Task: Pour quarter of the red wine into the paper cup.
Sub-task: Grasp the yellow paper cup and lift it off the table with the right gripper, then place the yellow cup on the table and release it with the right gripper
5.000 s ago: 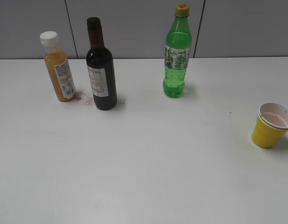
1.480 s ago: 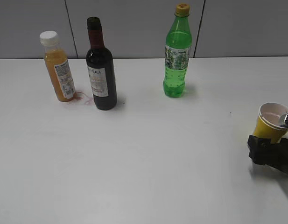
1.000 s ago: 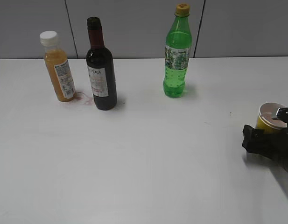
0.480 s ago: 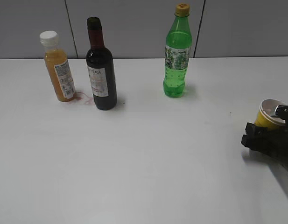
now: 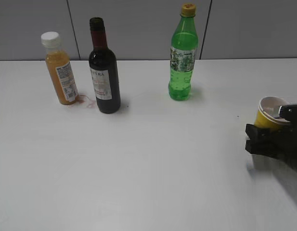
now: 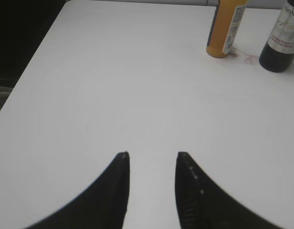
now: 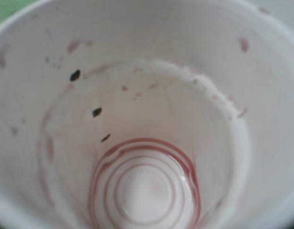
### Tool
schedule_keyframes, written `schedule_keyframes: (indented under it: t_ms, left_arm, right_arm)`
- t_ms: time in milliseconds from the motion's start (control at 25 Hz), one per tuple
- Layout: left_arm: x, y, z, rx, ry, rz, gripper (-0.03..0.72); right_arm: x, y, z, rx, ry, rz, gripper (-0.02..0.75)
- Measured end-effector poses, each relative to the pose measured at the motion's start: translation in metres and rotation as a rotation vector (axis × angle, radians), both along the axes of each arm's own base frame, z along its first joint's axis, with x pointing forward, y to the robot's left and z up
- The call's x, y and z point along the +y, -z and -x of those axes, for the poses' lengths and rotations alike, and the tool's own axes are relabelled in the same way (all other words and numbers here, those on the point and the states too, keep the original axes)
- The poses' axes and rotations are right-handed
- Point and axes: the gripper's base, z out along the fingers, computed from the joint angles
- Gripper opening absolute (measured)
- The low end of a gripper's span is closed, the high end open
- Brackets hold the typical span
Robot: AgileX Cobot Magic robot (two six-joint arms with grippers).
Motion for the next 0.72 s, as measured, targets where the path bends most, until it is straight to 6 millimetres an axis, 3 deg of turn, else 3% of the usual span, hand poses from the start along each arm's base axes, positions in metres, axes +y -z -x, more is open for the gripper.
schedule_keyframes:
  t_ms: [160,400,720]
  left_arm:
    - [0.0,0.0,0.0,0.0,0.0,0.0,0.238]
    - [0.0,0.0,0.0,0.0,0.0,0.0,0.238]
    - [0.0,0.0,0.0,0.0,0.0,0.0,0.238]
  right_arm:
    - [0.015,-0.01,-0.003,-0.049,-0.174,-0.012,0.449]
    - [0.053,-0.026,-0.024,-0.171,-0.61,-0.05,0.449]
    - [0.085,-0.035,-0.065,-0.151,-1.07,-0.119,0.449]
